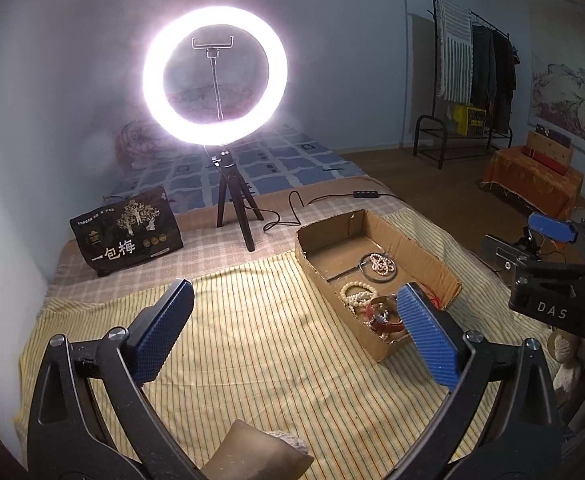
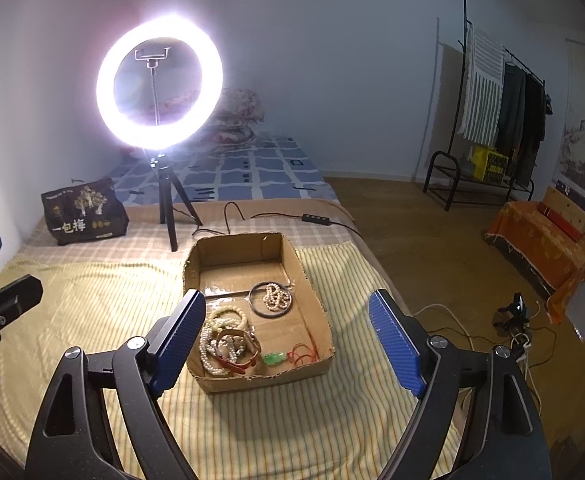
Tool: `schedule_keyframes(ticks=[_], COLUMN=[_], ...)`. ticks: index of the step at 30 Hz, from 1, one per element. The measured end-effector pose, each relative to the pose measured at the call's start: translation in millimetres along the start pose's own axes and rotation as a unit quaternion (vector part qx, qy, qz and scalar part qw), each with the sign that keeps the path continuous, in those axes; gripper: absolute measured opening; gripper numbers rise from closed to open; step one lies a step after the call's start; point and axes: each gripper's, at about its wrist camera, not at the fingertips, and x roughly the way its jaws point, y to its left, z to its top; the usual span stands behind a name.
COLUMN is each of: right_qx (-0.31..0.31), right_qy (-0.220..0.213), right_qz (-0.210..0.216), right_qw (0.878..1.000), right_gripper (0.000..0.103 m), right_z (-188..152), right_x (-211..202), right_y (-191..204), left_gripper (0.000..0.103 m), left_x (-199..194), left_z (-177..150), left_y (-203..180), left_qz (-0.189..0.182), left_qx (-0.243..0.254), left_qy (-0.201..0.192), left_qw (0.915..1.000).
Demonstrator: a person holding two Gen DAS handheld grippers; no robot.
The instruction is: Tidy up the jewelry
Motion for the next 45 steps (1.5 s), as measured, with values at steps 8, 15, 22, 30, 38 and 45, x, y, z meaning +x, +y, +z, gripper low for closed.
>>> schedule_keyframes(ticks=[8, 15, 22, 30, 38, 45], right_qx=[0.005, 0.006, 0.006, 0.01, 0.011, 0.013], right_qy=[0.006, 0.005, 0.005, 0.004, 0.005, 0.006], right_qz=[-0.005, -0.007, -0.005, -0.006, -0.006, -0.007], right_qw=[1.0, 1.0, 1.0, 1.0, 1.0, 1.0], right_gripper=[0.084, 0.084, 0.084, 0.084, 0.084, 0.084], right_z=[-3.6, -2.9, -2.7, -4.8, -5.1, -6.9], right_x=[2.1, 1.8, 1.7, 0.9, 0.8, 1.1], right_y=[-5.1, -6.3, -6.6, -7.7, -8.0, -7.9], left_gripper=[0.103, 0.103, 0.103, 0.103, 0.103, 0.103], left_x=[-2.6, -3.4, -4.5, -7.4, -9.3, -10.6], left_z=[-1.0, 0.4, 1.3, 0.7, 1.1, 2.5], left_y=[-1.7, -2.5, -1.3, -5.2, -5.1, -5.0], left_qz=[-0.002, -0.006, -0.008, -0.011, -0.01, -0.009], left_qx=[0.002, 0.0, -0.005, -0.002, -0.002, -0.001], left_qy=[0.0, 0.003, 0.0, -0.003, -0.002, -0.004], left_qw=[1.0, 1.0, 1.0, 0.9999, 0.9999, 1.0])
